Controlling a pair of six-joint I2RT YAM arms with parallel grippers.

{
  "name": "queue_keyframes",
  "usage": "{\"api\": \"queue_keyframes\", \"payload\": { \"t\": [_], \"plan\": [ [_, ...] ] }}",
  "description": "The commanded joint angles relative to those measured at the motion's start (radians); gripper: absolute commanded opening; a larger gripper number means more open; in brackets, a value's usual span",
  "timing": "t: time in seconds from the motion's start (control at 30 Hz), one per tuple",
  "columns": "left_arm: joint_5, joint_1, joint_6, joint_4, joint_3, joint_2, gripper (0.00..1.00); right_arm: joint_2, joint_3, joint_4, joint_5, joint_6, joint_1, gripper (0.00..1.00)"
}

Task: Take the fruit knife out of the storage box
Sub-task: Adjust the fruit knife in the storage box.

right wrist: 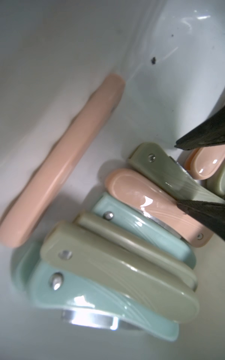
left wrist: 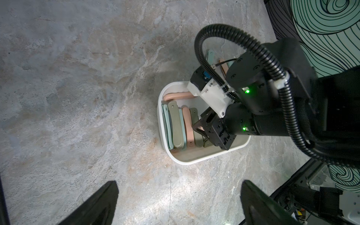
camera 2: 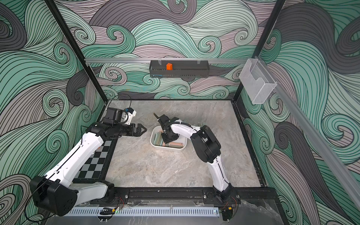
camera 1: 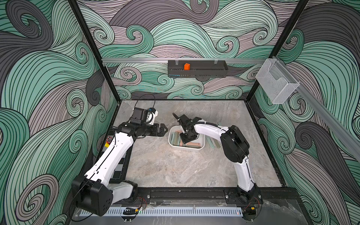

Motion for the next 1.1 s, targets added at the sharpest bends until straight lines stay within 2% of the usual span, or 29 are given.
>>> {"api": "queue_keyframes", "payload": {
  "t": [0.0, 0.23, 0.43, 0.7, 0.73, 0.83, 0.9, 1.07],
  "plan": [
    [0.016, 0.008, 0.003, 0.006, 0.006, 0.005, 0.99, 0.048, 0.019, -0.024, 0.035, -0.015, -0.016, 0.39],
    [0.020, 0.009, -0.002, 0.008, 0.003, 0.009, 0.99, 0.066, 0.082, -0.048, 0.052, -0.038, -0.062, 0.22],
    [0.020, 0.011, -0.003, 0.012, -0.003, 0.010, 0.99, 0.022, 0.094, -0.049, 0.066, -0.053, -0.078, 0.18],
    [0.023, 0.010, -0.003, 0.014, 0.001, 0.014, 0.99, -0.046, 0.063, -0.052, 0.073, -0.056, -0.082, 0.18],
    [0.025, 0.010, -0.004, 0.014, 0.000, 0.015, 0.99, -0.050, 0.059, -0.053, 0.074, -0.059, -0.082, 0.19],
    [0.030, 0.011, -0.006, 0.014, 0.003, 0.018, 0.99, -0.054, 0.045, -0.054, 0.051, -0.076, -0.081, 0.40],
    [0.030, 0.011, -0.004, 0.014, 0.003, 0.019, 0.99, -0.056, 0.031, -0.053, 0.028, -0.083, -0.081, 0.48],
    [0.034, 0.013, -0.006, 0.017, 0.000, 0.027, 0.99, -0.058, -0.008, -0.006, 0.005, -0.122, -0.059, 0.50]
  ]
}}
